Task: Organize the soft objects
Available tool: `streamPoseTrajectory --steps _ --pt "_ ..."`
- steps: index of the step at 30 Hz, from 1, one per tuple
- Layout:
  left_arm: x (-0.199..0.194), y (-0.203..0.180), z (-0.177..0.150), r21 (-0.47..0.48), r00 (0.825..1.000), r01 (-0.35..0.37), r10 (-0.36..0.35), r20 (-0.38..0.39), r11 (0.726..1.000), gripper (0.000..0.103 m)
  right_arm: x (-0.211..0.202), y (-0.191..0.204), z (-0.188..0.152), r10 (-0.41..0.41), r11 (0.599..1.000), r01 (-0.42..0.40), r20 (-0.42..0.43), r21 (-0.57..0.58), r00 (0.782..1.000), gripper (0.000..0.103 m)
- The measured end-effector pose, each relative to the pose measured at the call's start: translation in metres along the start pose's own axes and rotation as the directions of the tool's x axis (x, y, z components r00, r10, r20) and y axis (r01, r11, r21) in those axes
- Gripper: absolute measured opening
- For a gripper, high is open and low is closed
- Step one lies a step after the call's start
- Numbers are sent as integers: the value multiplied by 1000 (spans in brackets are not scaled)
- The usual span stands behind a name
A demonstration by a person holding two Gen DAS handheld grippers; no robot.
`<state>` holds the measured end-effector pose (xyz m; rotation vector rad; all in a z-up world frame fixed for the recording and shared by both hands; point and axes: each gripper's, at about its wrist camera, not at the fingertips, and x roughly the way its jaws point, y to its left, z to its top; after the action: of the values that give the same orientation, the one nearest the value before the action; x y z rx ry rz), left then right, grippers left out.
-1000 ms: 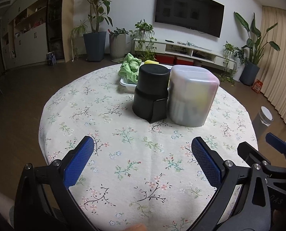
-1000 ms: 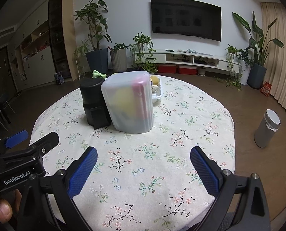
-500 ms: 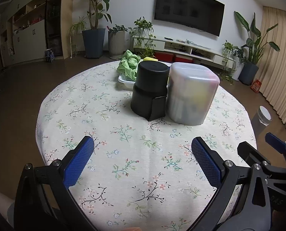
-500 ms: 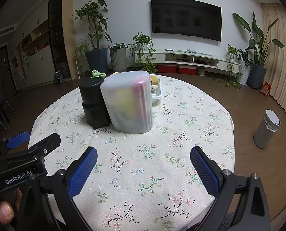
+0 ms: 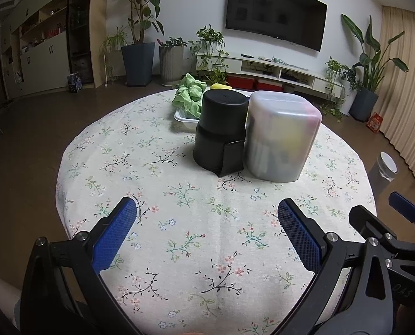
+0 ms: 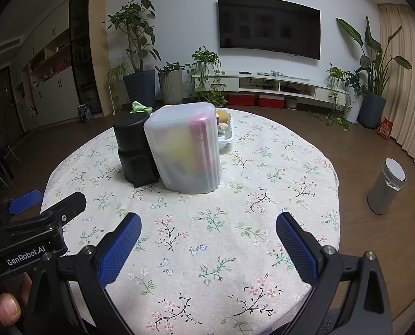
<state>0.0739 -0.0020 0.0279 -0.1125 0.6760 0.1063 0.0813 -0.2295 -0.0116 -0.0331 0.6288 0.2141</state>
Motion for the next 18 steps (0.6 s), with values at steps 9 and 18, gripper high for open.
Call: streamPoseTrajectory --steps 9,18 --pt "-1 1 0 -2 1000 -7 7 7 1000 103 0 0 0 2 1000 -2 -2 1 1000 100" --pt "-4 -3 0 22 999 -20 19 28 1000 103 -1 -1 0 0 1000 0 -1 2 1000 100"
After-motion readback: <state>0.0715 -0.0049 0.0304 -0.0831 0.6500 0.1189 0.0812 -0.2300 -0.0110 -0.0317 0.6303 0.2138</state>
